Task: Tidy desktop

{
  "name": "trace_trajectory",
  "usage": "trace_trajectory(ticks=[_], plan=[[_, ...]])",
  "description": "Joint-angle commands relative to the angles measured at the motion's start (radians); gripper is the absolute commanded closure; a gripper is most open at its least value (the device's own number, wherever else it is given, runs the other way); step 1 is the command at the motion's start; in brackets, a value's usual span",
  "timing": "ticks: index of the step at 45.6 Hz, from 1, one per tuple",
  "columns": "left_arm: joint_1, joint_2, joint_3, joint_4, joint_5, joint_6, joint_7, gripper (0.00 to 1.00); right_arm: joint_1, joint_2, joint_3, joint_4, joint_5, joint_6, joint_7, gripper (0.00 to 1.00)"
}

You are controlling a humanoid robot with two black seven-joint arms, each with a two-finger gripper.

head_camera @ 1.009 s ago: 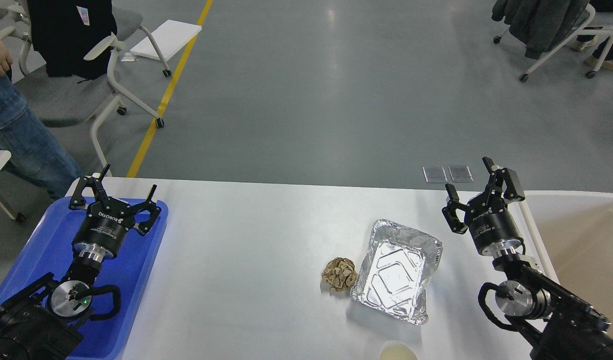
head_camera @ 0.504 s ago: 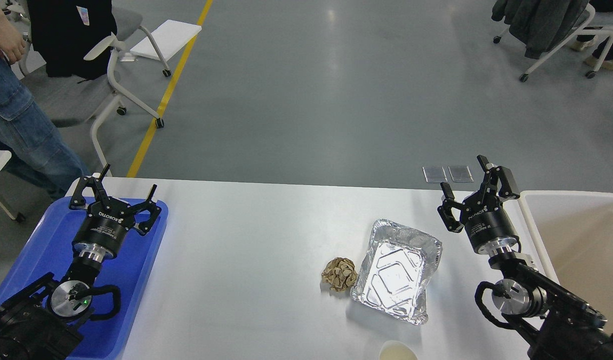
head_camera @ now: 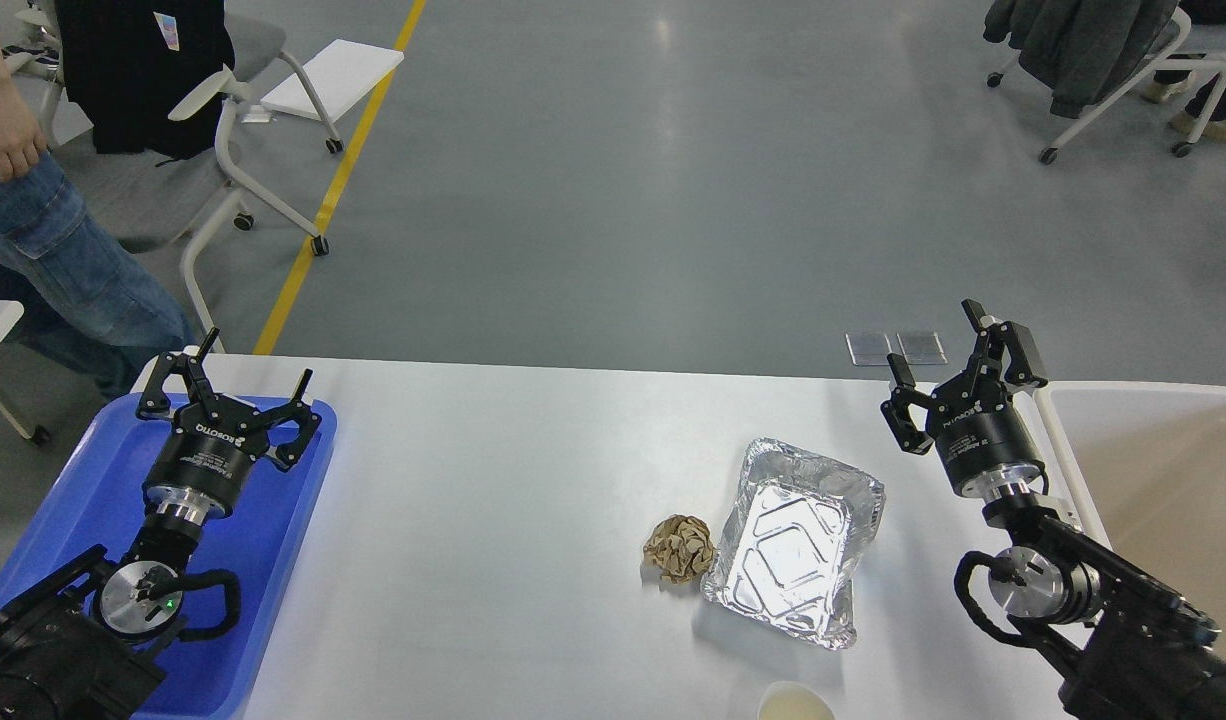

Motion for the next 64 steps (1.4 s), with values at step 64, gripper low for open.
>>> trace_trajectory(ticks=[64], plan=[[0.0, 0.0, 0.0, 0.0, 0.0, 0.0, 0.0, 0.01, 1.222, -0.172, -1.971, 0.106, 0.051, 0.077, -0.176, 0.0]])
